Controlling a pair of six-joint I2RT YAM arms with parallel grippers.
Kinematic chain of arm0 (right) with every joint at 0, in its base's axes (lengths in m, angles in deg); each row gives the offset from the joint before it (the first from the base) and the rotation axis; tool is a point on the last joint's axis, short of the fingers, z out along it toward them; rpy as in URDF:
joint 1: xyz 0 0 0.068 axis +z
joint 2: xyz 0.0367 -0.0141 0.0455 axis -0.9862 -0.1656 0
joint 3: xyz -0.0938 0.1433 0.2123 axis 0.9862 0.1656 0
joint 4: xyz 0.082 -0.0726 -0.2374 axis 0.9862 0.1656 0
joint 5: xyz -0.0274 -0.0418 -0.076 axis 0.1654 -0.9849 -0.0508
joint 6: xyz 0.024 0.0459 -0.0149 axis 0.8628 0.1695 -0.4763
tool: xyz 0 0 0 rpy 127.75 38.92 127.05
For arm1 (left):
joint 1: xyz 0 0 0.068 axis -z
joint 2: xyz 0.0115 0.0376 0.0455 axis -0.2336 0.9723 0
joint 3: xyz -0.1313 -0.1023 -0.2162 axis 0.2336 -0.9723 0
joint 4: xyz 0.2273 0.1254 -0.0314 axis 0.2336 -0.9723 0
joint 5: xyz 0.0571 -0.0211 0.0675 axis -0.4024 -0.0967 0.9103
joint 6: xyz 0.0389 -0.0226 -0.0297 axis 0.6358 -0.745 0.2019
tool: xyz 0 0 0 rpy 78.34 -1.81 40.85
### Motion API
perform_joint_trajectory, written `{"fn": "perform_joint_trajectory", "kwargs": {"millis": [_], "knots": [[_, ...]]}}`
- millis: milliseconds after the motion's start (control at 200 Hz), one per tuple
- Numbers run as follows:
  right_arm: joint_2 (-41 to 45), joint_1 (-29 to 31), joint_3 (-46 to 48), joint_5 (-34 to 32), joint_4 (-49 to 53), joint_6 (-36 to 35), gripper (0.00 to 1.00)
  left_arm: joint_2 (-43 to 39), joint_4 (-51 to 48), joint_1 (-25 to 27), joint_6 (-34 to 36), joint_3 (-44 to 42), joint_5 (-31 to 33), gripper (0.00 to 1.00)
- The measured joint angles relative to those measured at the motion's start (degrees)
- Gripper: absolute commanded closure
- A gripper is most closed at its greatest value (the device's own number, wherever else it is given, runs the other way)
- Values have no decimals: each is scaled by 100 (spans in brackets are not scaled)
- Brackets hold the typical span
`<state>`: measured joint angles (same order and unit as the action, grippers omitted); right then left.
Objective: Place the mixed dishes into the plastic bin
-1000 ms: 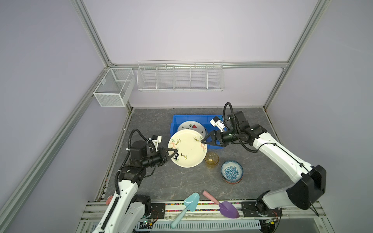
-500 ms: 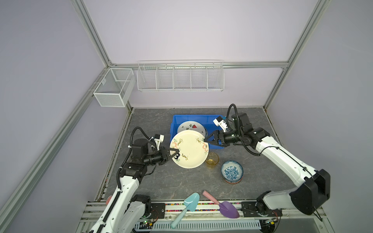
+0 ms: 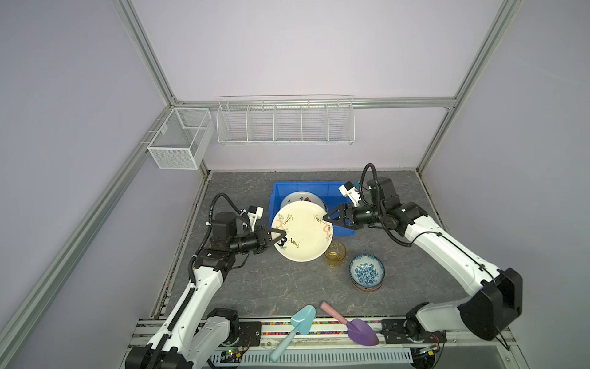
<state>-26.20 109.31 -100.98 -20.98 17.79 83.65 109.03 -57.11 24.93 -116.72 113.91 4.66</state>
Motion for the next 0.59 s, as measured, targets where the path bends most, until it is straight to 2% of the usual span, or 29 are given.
{"fn": "perform_joint_trajectory", "kwargs": {"millis": [325, 490, 595], "knots": [[-293, 2, 0, 219, -431, 186, 52, 85, 262, 0, -31, 0, -66, 100], [-420, 2, 0, 334, -697, 328, 68, 109, 308, 0, -35, 0, -72, 100], [-439, 2, 0, 411, -809, 391, 70, 212, 352, 0, -39, 0, -70, 100]]}}
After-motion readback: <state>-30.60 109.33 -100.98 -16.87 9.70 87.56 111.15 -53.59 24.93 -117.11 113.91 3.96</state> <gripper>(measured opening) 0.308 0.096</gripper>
